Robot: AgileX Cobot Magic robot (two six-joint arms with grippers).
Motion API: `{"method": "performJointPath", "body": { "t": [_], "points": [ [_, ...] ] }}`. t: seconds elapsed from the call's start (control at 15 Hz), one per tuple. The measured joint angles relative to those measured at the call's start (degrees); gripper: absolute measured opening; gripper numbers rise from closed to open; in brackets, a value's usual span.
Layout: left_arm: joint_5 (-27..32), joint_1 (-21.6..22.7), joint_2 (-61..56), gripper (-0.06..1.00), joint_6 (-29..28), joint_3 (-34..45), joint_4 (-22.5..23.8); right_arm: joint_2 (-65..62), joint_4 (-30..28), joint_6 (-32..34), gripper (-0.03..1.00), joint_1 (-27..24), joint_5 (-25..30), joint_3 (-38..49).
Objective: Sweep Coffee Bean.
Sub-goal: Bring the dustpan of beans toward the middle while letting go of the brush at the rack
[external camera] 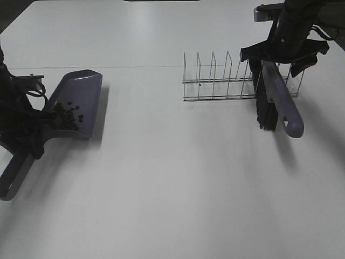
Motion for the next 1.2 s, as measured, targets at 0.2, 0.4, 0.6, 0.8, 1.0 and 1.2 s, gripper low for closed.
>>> {"method": "performJointPath", "body": {
  "t": [0.2, 0.4, 0.6, 0.8, 1.0, 1.2],
  "points": [
    [0.0, 0.0, 0.0, 0.33, 0.0, 0.0, -0.11, -3.38, -0.17, -0.17, 0.75, 0.0, 0.17, -0.06],
    [-0.06, -0.11, 0.0, 0.33, 0.0, 0.0, -2.41, -9.63, 0.4, -0.86, 0.75, 0.0, 0.46, 2.01],
    [-1.43, -0.92, 0.69, 0.33, 0.0, -0.23, -4.81, -19.71, 0.74, -1.32, 0.75, 0.0, -3.61, 13.41],
    [-1.72, -4.18, 4.81, 0.33, -0.23, -2.98, -5.16, -32.49, 0.92, -2.58, 0.75, 0.0, -9.0, 28.82],
    [-4.07, -5.96, 7.79, 0.33, -2.81, -4.87, -6.25, -42.28, 0.97, -2.58, 0.75, 0.0, -9.74, 37.64],
    [-5.96, -6.13, 8.08, 0.33, -3.32, -5.16, -8.65, -52.02, 1.78, -2.69, 0.75, 0.0, -9.34, 43.49]
  ]
}}
